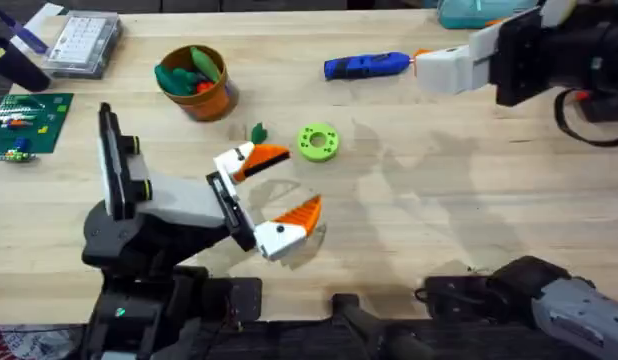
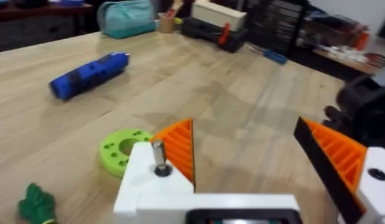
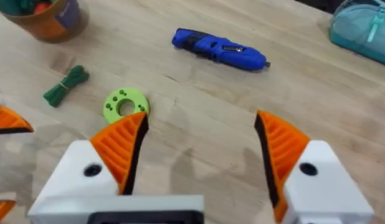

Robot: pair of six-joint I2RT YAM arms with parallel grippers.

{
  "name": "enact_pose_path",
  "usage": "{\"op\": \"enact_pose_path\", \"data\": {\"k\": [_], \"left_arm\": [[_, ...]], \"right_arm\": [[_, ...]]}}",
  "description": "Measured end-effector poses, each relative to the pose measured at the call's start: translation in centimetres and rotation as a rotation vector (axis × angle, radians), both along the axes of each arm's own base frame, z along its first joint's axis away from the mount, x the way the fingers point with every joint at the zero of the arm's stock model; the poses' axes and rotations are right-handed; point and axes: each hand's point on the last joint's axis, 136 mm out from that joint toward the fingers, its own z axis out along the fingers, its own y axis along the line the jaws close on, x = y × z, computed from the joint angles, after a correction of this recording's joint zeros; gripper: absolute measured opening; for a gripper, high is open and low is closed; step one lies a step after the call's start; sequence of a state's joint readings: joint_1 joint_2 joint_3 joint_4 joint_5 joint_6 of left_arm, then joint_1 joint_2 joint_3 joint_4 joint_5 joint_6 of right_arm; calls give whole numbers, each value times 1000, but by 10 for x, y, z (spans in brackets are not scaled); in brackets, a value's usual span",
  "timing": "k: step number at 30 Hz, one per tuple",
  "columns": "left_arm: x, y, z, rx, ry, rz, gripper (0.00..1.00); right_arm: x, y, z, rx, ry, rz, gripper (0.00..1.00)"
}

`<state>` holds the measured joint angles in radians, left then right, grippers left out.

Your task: Pick up the gripper from the table and insert it into the empty holder that is missing its gripper. Then pick up a screw, insert it into the mounting hole, and use the screwdriver to tighten it. Finally, clean up the table by picking up the vegetable and placing it into the bucket.

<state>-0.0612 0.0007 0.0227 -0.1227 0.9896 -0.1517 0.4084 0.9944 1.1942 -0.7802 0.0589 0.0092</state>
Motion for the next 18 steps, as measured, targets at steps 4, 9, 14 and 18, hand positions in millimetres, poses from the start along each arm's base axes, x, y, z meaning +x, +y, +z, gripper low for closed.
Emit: {"op": "enact_pose_path", "data": {"k": [4, 9, 14, 18], "left_arm": [[7, 13, 5, 13, 136, 131, 986], [4, 37, 34, 62, 312, 320, 986], [2, 59, 68, 162, 461, 463, 986], [17, 85, 78, 363, 747, 580, 986]], "right_arm": [[-1, -1, -1, 8, 9, -9, 990], [-1, -1, -1, 14, 12, -14, 990], [-3, -1, 1, 18, 17, -18, 990], [-8, -3, 15, 25, 8, -20, 990]]}}
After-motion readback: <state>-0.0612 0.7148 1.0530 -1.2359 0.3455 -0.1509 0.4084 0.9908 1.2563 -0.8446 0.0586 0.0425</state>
